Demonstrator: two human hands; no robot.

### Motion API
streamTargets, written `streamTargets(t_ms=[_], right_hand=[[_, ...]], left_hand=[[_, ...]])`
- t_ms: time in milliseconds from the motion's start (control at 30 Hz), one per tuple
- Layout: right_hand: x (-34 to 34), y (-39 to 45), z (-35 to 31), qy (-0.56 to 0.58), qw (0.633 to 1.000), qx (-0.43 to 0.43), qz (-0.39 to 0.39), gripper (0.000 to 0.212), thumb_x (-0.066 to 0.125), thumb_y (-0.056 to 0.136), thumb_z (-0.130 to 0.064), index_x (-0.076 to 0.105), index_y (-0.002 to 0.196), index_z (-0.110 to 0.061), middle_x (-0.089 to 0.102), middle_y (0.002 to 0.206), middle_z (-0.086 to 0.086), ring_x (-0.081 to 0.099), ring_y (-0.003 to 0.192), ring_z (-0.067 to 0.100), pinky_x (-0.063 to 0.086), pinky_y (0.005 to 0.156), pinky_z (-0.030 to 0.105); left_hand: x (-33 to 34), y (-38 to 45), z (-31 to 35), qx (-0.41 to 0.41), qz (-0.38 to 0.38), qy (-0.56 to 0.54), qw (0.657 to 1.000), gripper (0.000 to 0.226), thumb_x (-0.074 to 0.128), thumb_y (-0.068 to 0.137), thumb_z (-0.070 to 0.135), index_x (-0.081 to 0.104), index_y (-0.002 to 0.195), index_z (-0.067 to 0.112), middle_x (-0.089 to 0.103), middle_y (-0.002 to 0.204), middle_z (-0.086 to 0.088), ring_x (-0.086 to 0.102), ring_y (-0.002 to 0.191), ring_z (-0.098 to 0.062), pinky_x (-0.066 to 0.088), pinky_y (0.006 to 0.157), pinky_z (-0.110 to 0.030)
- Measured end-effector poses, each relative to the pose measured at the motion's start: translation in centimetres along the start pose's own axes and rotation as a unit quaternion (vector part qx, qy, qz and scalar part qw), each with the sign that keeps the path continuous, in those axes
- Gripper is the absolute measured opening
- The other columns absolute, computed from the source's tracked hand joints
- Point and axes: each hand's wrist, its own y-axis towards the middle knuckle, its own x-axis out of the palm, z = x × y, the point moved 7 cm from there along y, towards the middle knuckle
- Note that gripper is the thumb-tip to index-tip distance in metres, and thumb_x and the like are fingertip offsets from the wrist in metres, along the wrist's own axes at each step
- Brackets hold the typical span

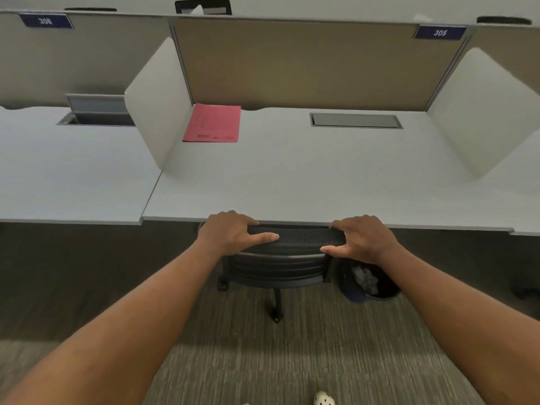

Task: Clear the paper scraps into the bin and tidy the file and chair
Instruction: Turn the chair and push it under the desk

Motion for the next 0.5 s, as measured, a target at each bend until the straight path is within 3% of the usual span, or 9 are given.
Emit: streamTargets(t_ms=[100,233,367,500], right_hand=[[-0.1,0.2,0.0,-0.008,1.000,0.003,-0.001,0.093,0.027,0.074,-0.098,0.072,0.113,-0.027,0.076,0.090,-0.006,0.069,0.078,0.020,0.048,0.064,0.032],[-0.1,0.7,0.2,-0.014,1.000,0.008,-0.018,0.092,0.024,0.074,-0.098,0.070,0.105,-0.025,0.071,0.082,-0.007,0.064,0.071,0.017,0.052,0.064,0.033],[-0.1,1.6,0.8,-0.002,0.999,0.013,-0.029,0.093,0.026,0.073,-0.098,0.071,0.108,-0.024,0.072,0.085,-0.007,0.066,0.075,0.018,0.055,0.070,0.036],[0.0,2.3,1.2,-0.001,1.000,0.014,-0.025,0.093,0.026,0.073,-0.098,0.071,0.108,-0.025,0.071,0.083,-0.007,0.064,0.073,0.017,0.052,0.066,0.033]], left_hand=[[0.3,0.4,-0.2,-0.003,-0.004,-0.001,1.000,0.114,0.018,0.063,0.114,0.080,0.119,0.036,0.077,0.086,0.014,0.069,0.080,-0.014,0.051,0.070,-0.033],[0.2,0.8,-0.3,-0.002,-0.011,-0.010,1.000,0.112,0.020,0.062,0.114,0.082,0.110,0.034,0.067,0.069,0.017,0.065,0.072,-0.011,0.056,0.072,-0.035],[-0.1,1.6,-0.3,0.005,-0.011,-0.013,1.000,0.110,0.019,0.062,0.114,0.083,0.100,0.034,0.071,0.070,0.014,0.066,0.070,-0.010,0.055,0.070,-0.033],[-0.4,2.5,-0.3,0.011,-0.009,-0.015,1.000,0.109,0.019,0.063,0.114,0.084,0.104,0.037,0.076,0.078,0.014,0.068,0.073,-0.009,0.052,0.069,-0.031]])
